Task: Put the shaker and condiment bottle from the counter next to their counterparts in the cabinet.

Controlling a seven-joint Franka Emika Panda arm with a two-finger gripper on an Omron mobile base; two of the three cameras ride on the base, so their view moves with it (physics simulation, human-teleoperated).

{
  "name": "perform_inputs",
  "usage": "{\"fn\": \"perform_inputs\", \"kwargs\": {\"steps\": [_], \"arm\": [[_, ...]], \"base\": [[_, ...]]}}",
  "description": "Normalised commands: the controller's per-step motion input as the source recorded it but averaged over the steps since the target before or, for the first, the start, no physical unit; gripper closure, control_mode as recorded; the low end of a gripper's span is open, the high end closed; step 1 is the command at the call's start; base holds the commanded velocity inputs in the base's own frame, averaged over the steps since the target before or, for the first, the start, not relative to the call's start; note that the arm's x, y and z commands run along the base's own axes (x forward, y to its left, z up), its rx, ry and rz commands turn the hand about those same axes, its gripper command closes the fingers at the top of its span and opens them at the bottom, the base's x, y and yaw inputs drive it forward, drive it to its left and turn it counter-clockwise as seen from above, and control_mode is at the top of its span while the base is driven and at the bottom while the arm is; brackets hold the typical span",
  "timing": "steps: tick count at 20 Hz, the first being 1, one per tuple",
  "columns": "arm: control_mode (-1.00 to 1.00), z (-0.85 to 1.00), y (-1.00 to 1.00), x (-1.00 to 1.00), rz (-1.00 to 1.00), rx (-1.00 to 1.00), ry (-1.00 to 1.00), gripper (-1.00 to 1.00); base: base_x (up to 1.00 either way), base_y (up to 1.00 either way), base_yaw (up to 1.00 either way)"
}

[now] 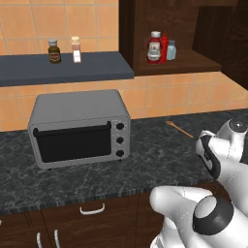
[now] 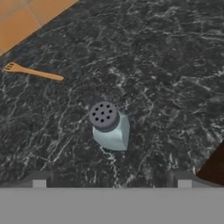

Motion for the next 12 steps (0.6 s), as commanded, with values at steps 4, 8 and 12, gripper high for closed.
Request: {"fn": "perform_inputs", "kwargs": {"steps": [4, 8, 12], "arm": [[-1.00, -0.32, -0.06, 0.19, -0.01, 0.04, 0.04, -1.00], [-1.00, -0.31, -0.07, 0.22, -0.01, 0.04, 0.04, -1.00], [-1.00, -0.29, -0.09, 0.20, -0.02, 0.04, 0.04, -1.00]], "base": [[0.00, 0.00, 0.00], [0.00, 0.00, 0.00], [0.00, 0.00, 0.00]]}}
